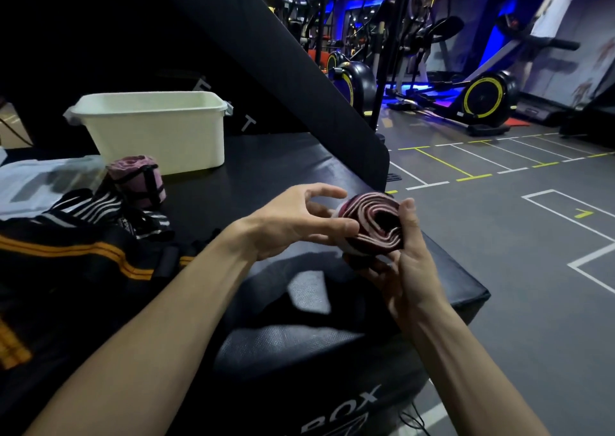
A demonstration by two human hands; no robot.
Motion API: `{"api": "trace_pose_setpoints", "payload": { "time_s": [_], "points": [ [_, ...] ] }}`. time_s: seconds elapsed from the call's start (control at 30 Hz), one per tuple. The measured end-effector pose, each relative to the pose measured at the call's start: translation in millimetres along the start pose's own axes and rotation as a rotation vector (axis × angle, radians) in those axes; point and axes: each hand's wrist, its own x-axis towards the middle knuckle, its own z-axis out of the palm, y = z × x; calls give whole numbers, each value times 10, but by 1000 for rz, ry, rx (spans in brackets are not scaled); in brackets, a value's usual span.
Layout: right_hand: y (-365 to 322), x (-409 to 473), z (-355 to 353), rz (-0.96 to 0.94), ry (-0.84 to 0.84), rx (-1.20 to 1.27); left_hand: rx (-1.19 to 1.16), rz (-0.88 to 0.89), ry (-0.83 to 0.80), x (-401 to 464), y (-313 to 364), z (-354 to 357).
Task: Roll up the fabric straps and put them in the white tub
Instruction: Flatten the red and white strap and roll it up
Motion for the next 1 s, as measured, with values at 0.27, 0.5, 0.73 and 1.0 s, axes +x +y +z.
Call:
{"api": "trace_pose_setpoints", "payload": {
  "time_s": [0.27,0.5,0.73,1.0],
  "points": [
    [-1,0,32,22,-17,-68,221,112,-60,-5,-35,25],
    [-56,32,-65,43,-133,-20,164,217,130,8,46,2],
    [88,29,-88,-196,-74,-104,339,55,126,4,25,-100],
    [75,74,-170,-349,27,-182,176,110,-25,-31,14,44]
  ]
}}
